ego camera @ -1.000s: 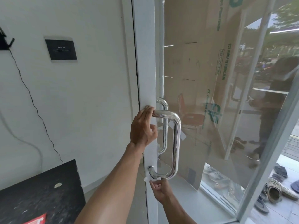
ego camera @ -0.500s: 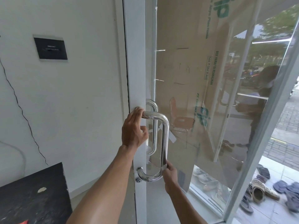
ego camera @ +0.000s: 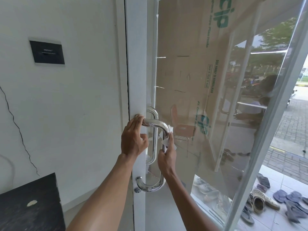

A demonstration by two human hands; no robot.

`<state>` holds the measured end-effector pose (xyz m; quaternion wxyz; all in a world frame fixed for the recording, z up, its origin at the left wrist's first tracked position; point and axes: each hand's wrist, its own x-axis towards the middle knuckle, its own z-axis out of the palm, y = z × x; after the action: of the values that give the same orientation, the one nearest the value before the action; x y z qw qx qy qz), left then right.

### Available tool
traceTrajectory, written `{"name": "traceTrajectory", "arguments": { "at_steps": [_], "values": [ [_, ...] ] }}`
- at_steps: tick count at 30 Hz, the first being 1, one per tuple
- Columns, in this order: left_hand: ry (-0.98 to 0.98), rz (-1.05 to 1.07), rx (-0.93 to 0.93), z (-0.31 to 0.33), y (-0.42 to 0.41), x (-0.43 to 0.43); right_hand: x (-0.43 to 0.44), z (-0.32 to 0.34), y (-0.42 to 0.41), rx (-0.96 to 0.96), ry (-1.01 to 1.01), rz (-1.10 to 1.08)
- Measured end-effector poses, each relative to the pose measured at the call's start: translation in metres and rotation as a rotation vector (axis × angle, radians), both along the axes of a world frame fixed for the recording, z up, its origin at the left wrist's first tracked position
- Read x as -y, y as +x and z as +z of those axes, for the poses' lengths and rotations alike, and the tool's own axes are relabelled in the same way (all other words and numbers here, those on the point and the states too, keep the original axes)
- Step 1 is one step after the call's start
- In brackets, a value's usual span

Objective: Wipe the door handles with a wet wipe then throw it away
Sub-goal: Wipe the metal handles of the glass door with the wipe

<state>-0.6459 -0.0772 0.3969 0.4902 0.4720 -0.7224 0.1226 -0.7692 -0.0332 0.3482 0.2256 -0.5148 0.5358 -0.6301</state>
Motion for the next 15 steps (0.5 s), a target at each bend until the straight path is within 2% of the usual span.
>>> {"name": "traceTrajectory", "arguments": {
  "at_steps": [3,9,15],
  "values": [
    [-0.010,-0.008,-0.001,0.000,0.000,0.002,0.008,0.008,0.000,-0.129,-0.071,-0.032],
    [-0.029,-0.034,-0.026,-0.003,0.001,0.004,0.016,0.029,0.004,-0.533,-0.182,-0.100],
    [-0.044,-0.070,-0.066,-0.007,-0.001,0.008,0.024,0.050,0.012,-0.893,-0.215,-0.077]
  ]
}}
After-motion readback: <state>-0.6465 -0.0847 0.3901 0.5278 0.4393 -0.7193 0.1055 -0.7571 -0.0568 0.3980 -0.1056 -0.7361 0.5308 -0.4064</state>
